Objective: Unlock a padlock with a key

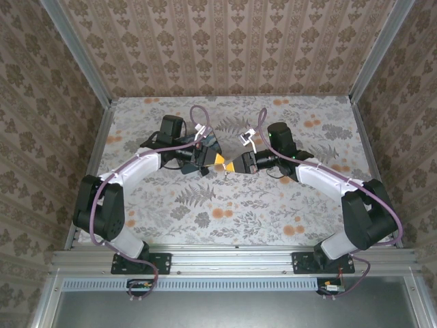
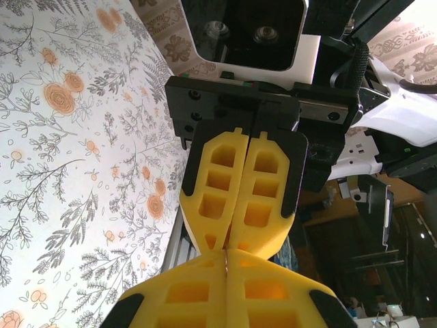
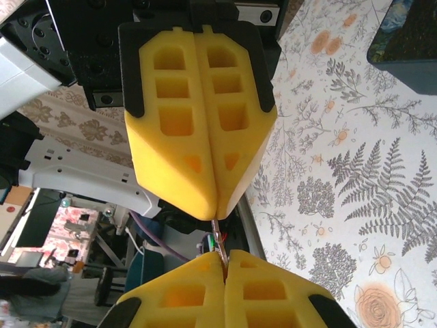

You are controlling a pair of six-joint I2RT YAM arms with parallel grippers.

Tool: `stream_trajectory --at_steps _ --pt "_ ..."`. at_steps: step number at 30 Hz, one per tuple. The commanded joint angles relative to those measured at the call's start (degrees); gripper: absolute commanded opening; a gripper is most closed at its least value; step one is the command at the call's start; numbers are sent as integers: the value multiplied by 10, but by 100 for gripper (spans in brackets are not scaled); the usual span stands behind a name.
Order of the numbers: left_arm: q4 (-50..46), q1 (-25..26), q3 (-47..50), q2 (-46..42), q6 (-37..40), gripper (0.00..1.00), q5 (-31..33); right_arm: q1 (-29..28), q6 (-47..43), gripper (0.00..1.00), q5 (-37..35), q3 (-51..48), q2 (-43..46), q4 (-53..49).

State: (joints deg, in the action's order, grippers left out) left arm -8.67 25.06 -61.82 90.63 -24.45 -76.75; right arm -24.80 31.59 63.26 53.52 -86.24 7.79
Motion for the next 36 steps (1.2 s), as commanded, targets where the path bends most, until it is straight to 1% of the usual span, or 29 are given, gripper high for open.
stream_trajectory --at_steps 1,2,3,4,6,9,11,12,14,15,16,17,18,19,20,21,22,24,25,28,29,31,33,36 --pt "11 1 8 -18 -1 0 -8 -5 0 0 -5 -4 3 35" --pt "7 -3 8 -18 0 0 -2 -4 0 0 -13 -5 3 34" --pt "1 -10 9 -18 -1 6 11 -4 -3 0 -22 -4 3 27" --pt "-8 -19 8 -19 -1 9 25 -3 -4 0 -28 -4 4 22" --pt "-18 -38 11 -24 -2 25 50 -2 -15 0 -45 -4 4 3" --pt "-26 -68 16 -40 -9 34 97 -2 -29 0 -63 -5 2 -28" --pt "-27 -87 23 -52 -20 36 136 -1 -35 0 -71 -8 0 -43" --pt "-38 -94 26 -62 -22 37 168 -1 -36 0 -79 -9 0 -47" --pt "-84 -93 27 -78 -12 38 255 0 -37 0 -93 -11 -1 -56" --pt "-112 -83 32 -90 -15 40 329 1 -36 0 -109 -10 -2 -64" --pt "-135 -63 43 -103 -28 43 425 1 -35 0 -125 -8 -3 -73" --pt "-140 -40 61 -116 -60 45 504 1 -34 0 -143 -7 -5 -81" --pt "-127 -13 96 -134 -107 46 577 2 -30 0 -165 -7 -3 -87" --pt "-96 6 135 -152 -165 50 632 1 -28 0 -184 -9 1 -90" --pt "-59 42 170 -164 -198 57 667 2 -25 0 -201 -14 6 -90" --pt "-45 72 188 -173 -227 62 730 3 -21 0 -215 -20 13 -88" --pt "-49 103 193 -173 -250 66 796 2 -20 0 -228 -25 19 -88" --pt "-49 146 194 -153 -276 66 887 3 -16 0 -248 -35 31 -90" --pt "-40 159 192 -137 -293 66 914 3 -17 0 -257 -38 36 -96" --pt "14 181 183 -78 -314 67 942 4 -17 0 -262 -48 46 -97" --pt "29 188 175 -59 -310 67 948 4 -17 0 -262 -50 50 -99" --pt "21 201 145 -18 -315 68 979 5 -22 0 -263 -52 56 -104" --pt "25 203 133 13 -329 68 998 9 -23 0 -261 -58 61 -102" --pt "68 200 123 50 -335 67 1011 12 -25 0 -249 -61 61 -95"
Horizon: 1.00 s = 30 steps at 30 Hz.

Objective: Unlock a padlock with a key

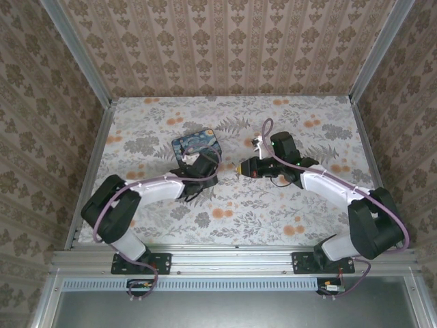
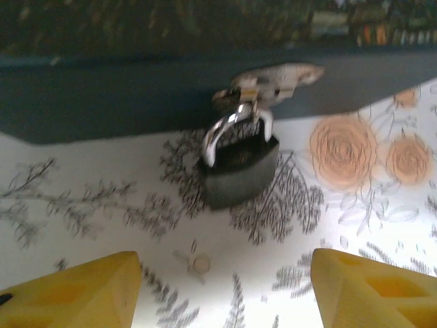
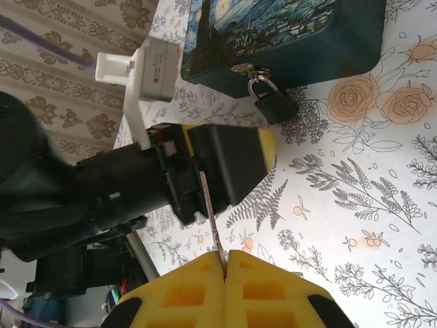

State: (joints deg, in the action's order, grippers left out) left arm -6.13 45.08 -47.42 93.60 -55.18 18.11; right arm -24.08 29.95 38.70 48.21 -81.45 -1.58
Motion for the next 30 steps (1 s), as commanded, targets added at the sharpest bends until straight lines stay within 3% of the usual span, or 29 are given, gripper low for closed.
stream_trajectory --at_steps 1,9,18,24,27,30 --pt "56 -1 -26 32 -25 66 65 6 -10 0 -1 -8 13 -1" --pt "22 -11 -85 95 -48 59 87 11 -17 0 26 -6 5 1" --pt "9 -29 -106 130 -52 48 68 14 -26 0 33 -10 2 -6" --pt "10 -36 -111 133 -43 32 50 15 -29 0 38 -11 -5 -6" --pt "4 -39 -114 122 -26 23 21 14 -36 0 36 -8 -8 -20" --pt "-7 -53 -116 105 -3 17 -56 14 -44 0 30 -11 -7 -36"
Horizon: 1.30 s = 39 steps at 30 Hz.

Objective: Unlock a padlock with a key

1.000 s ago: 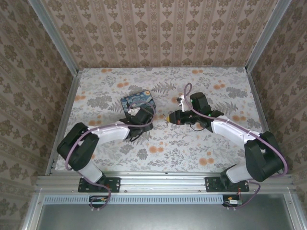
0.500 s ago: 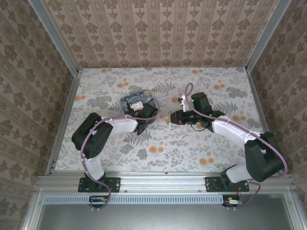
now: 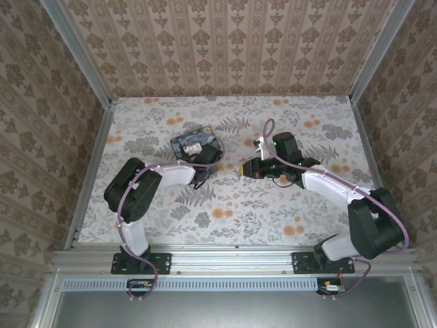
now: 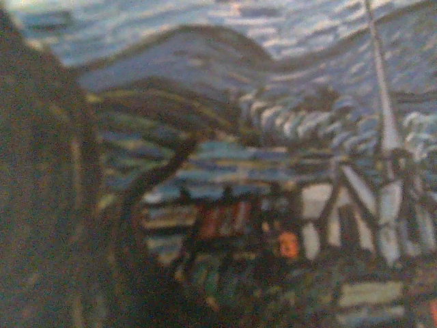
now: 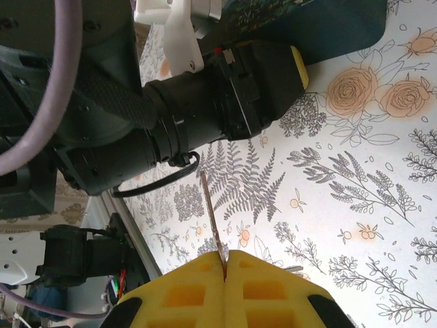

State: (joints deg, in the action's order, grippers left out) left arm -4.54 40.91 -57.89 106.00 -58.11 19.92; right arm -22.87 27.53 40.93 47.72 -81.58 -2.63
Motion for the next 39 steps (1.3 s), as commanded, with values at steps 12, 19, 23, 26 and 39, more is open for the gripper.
stream_trajectory --at_steps 12,19,23,26,39 --pt "-142 -108 -72 -102 3 10 -487 -100 84 0 -94 -48 -24 60" --pt "-201 -127 -101 -105 -19 5 -604 -132 143 0 -138 -51 -70 136" --pt "-225 -132 -119 -103 -29 3 -631 -133 142 0 -129 -21 -84 108" --pt "-265 -132 -145 -96 -8 1 -627 -133 139 0 -114 -4 -81 90" --pt "-252 -138 -149 -81 12 0 -630 -122 139 0 -23 -5 -1 5"
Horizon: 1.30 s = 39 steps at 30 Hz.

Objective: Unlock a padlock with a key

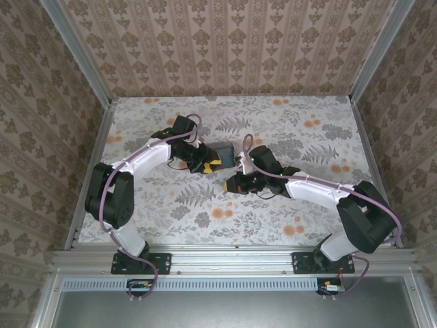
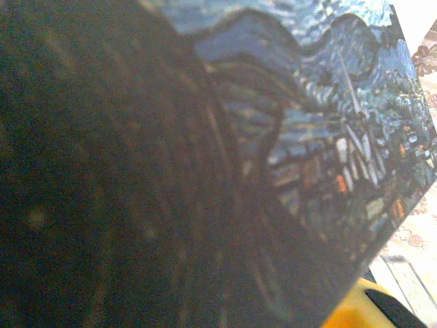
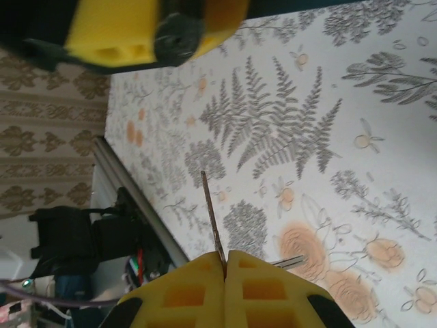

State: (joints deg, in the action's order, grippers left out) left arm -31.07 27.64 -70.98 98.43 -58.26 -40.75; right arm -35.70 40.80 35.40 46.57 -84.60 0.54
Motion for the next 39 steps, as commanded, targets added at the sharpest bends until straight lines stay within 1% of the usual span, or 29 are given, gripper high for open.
stream_trajectory --at_steps 1,10,16,21,39 --pt "18 -5 -15 -7 9 0 -25 7 10 0 30 11 33 -30" --pt "43 -5 14 -22 -10 0 -34 34 69 0 28 32 6 3" --pt "57 -7 21 -25 -18 0 -36 37 65 0 26 47 -6 -5" --pt "65 -6 26 -28 -22 0 -36 37 76 0 30 49 -22 16" --pt "76 -6 33 -35 -30 0 -34 35 80 0 30 61 -43 36"
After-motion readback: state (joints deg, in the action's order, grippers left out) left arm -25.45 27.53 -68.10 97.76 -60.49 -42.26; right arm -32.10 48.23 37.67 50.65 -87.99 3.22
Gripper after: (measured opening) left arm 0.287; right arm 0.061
